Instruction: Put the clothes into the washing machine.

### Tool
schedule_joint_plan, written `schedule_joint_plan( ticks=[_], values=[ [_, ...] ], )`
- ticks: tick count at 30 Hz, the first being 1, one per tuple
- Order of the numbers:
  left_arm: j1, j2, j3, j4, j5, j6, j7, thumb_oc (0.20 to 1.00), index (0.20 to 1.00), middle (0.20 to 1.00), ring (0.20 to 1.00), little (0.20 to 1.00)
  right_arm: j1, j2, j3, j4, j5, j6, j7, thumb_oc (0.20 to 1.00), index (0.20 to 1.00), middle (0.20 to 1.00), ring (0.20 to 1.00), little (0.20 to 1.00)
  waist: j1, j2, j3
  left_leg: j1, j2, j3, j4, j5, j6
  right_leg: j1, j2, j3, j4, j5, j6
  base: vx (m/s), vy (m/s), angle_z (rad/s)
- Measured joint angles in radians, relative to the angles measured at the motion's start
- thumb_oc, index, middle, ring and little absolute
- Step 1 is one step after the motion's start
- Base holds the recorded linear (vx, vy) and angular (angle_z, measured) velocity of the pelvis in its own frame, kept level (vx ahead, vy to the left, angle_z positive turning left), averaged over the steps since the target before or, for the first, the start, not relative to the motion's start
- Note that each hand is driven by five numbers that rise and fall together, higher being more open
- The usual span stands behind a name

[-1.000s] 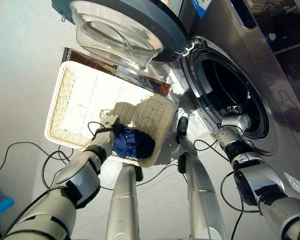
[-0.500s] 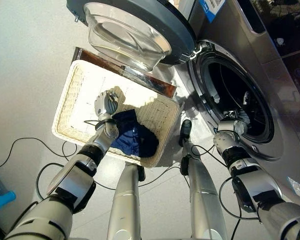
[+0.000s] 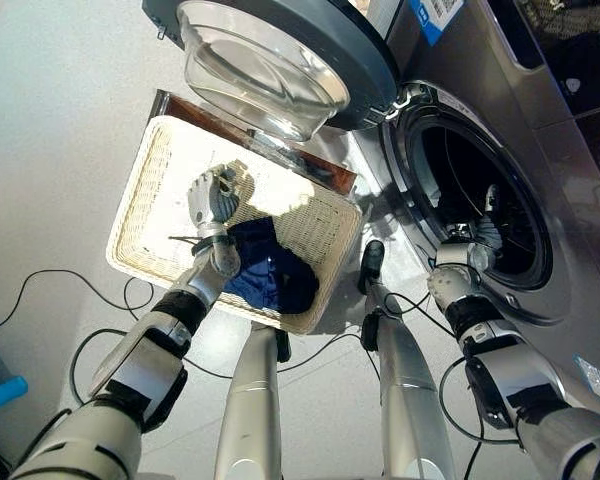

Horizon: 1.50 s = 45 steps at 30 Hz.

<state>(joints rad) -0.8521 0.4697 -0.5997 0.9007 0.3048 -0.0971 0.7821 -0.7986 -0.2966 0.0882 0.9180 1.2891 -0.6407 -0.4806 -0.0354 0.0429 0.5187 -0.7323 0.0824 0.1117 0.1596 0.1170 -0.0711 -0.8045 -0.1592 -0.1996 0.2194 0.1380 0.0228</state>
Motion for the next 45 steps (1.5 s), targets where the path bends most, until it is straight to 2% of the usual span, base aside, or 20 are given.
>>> schedule_joint_plan(
  ticks=[1,4,5,10,16,25,30,38,40,42,45],
  values=[
    [-0.007,0.021,-0.06,0.021,0.063,0.016,-0.025,1.0,1.0,1.0,1.0,1.0,0.007,-0.007,0.001,0.006,0.007,0.002,0.021,1.0,1.0,1.0,1.0,1.0,0.0,0.0,0.0,0.0,0.0,0.001,-0.001,0.0,0.0,-0.001,0.0,0.0,-0.001,0.0,0.0,0.0,0.0,0.0],
    [-0.014,0.039,-0.134,0.055,0.145,0.028,-0.057,1.0,1.0,1.0,1.0,1.0,0.017,-0.019,0.002,0.027,0.038,0.012,0.056,1.0,1.0,1.0,1.0,1.0,0.0,0.001,0.0,0.0,0.0,0.004,-0.005,0.0,0.0,-0.003,0.0,0.002,-0.004,-0.003,0.005,-0.01,0.01,0.0],
    [-0.023,0.056,-0.229,0.093,0.187,0.032,-0.088,1.0,1.0,1.0,1.0,1.0,0.014,-0.027,0.006,0.07,0.062,0.015,0.092,1.0,1.0,1.0,1.0,1.0,-0.001,0.001,0.0,0.001,-0.001,0.007,-0.008,0.0,0.0,-0.003,0.001,0.003,-0.007,-0.004,0.006,0.0,0.0,0.0],
    [-0.024,0.053,-0.314,0.18,0.198,0.036,-0.13,1.0,1.0,1.0,1.0,1.0,0.009,-0.046,0.007,0.13,0.105,0.015,0.15,1.0,1.0,1.0,1.0,1.0,-0.004,0.001,0.001,-0.005,0.001,0.018,-0.016,0.0,0.0,-0.017,0.0,0.013,-0.012,-0.001,0.002,-0.01,0.018,-0.05],
    [-0.063,0.056,-0.42,0.21,0.347,0.026,-0.2,1.0,1.0,1.0,1.0,1.0,-0.036,-0.05,0.007,0.147,0.119,0.019,0.199,1.0,1.0,1.0,1.0,1.0,-0.005,0.003,0.002,-0.028,0.001,0.026,-0.028,0.001,0.0,-0.049,-0.001,0.02,-0.013,-0.001,0.001,-0.01,-0.001,-0.02],
    [-0.083,0.083,-0.487,0.216,0.497,-0.028,-0.181,1.0,1.0,1.0,1.0,1.0,-0.049,-0.056,0.006,0.149,0.119,0.021,0.214,1.0,1.0,1.0,1.0,1.0,-0.004,0.003,0.002,-0.032,-0.002,0.026,-0.035,0.003,0.0,-0.057,-0.003,0.019,-0.013,-0.002,0.003,-0.01,0.0,0.0],
    [-0.073,0.102,-0.487,0.209,0.509,-0.05,-0.154,1.0,1.0,1.0,1.0,1.0,-0.044,-0.061,0.006,0.149,0.119,0.021,0.218,1.0,1.0,1.0,1.0,1.0,-0.003,0.003,0.002,-0.032,-0.003,0.025,-0.048,0.01,0.0,-0.061,-0.003,0.017,-0.013,-0.003,0.003,-0.01,0.001,0.0],
    [-0.065,0.105,-0.488,0.204,0.546,-0.117,-0.165,1.0,1.0,1.0,1.0,1.0,-0.044,-0.064,0.005,0.147,0.118,0.021,0.224,1.0,1.0,1.0,1.0,1.0,-0.002,0.003,0.002,-0.032,-0.003,0.021,-0.063,0.018,-0.001,-0.064,-0.004,0.011,-0.013,-0.005,0.002,-0.02,-0.01,0.01],
    [-0.065,0.105,-0.488,0.204,0.546,-0.117,-0.165,1.0,1.0,1.0,1.0,1.0,-0.044,-0.064,0.005,0.147,0.118,0.021,0.224,1.0,1.0,1.0,1.0,1.0,-0.002,0.003,0.002,-0.032,-0.003,0.021,-0.063,0.018,-0.001,-0.064,-0.004,0.011,-0.013,-0.005,0.002,-0.02,-0.005,0.01],
    [-0.059,0.132,-0.5,0.167,0.553,-0.164,-0.166,1.0,1.0,1.0,1.0,1.0,-0.043,-0.064,0.002,0.148,0.118,0.023,0.223,1.0,1.0,1.0,1.0,1.0,0.001,0.004,0.003,-0.032,-0.003,0.019,-0.068,0.023,-0.001,-0.064,-0.005,0.006,-0.013,-0.007,0.002,-0.03,-0.016,0.04],
    [-0.068,0.173,-0.53,0.132,0.593,-0.196,-0.179,1.0,1.0,1.0,1.0,1.0,-0.046,-0.076,0.0,0.148,0.118,0.031,0.224,1.0,1.0,1.0,1.0,1.0,0.001,0.005,0.003,-0.033,-0.003,0.017,-0.07,0.024,-0.002,-0.065,-0.006,0.003,-0.013,-0.007,0.002,0.0,0.0,0.0]
  ],
)
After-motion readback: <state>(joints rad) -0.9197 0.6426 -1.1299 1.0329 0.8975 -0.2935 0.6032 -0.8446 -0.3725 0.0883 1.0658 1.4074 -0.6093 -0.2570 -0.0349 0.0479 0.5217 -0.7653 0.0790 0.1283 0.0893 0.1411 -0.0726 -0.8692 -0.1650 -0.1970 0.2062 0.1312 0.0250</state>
